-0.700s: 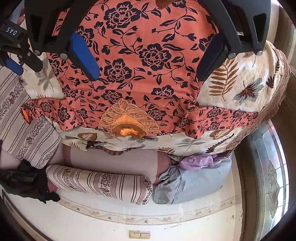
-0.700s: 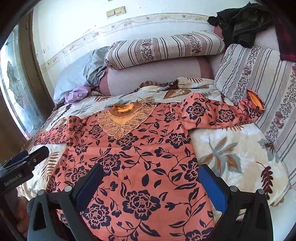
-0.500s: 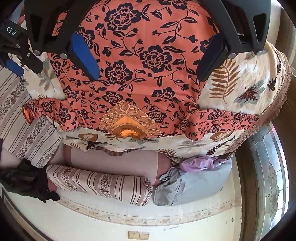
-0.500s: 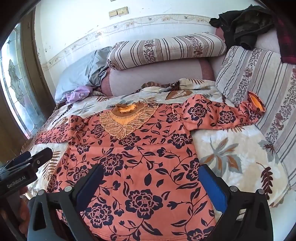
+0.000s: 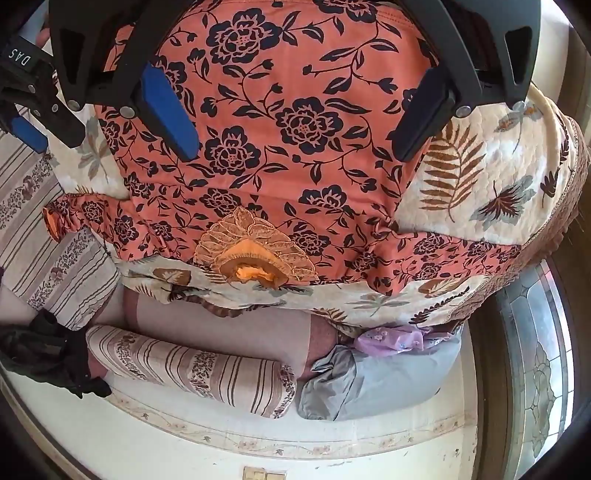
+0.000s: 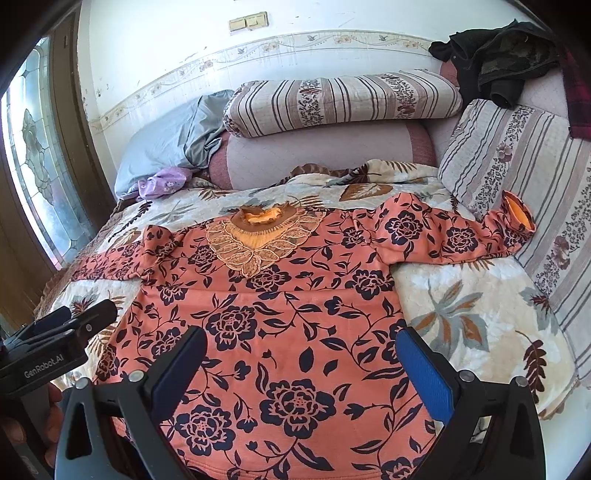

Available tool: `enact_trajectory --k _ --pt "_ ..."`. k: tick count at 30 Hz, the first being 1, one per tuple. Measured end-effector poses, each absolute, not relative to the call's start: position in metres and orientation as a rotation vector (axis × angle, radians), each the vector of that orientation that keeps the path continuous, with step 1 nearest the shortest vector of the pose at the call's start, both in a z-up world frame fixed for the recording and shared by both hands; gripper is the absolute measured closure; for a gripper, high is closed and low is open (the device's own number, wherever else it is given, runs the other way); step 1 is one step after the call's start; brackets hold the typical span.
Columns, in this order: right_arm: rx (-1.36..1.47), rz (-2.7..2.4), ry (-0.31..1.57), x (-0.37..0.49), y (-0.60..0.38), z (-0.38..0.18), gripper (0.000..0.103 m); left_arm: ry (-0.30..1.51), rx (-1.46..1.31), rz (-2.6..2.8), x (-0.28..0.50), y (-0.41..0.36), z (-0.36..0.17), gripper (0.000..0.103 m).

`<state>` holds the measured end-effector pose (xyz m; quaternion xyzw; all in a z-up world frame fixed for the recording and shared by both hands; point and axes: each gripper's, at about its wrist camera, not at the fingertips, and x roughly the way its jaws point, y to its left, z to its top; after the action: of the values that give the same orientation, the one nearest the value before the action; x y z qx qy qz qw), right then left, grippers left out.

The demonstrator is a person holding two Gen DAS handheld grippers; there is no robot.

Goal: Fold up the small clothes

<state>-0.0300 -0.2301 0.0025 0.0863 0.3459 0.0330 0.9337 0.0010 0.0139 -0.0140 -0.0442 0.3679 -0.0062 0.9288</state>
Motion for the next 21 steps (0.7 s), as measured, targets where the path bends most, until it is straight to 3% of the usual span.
enact_trajectory --k 21 --pt "0.179 0.076 0.712 -0.0292 -0.2263 0.0009 0.0 0.773 -0.101 -0.022 0.0031 0.0126 -0.024 0.0"
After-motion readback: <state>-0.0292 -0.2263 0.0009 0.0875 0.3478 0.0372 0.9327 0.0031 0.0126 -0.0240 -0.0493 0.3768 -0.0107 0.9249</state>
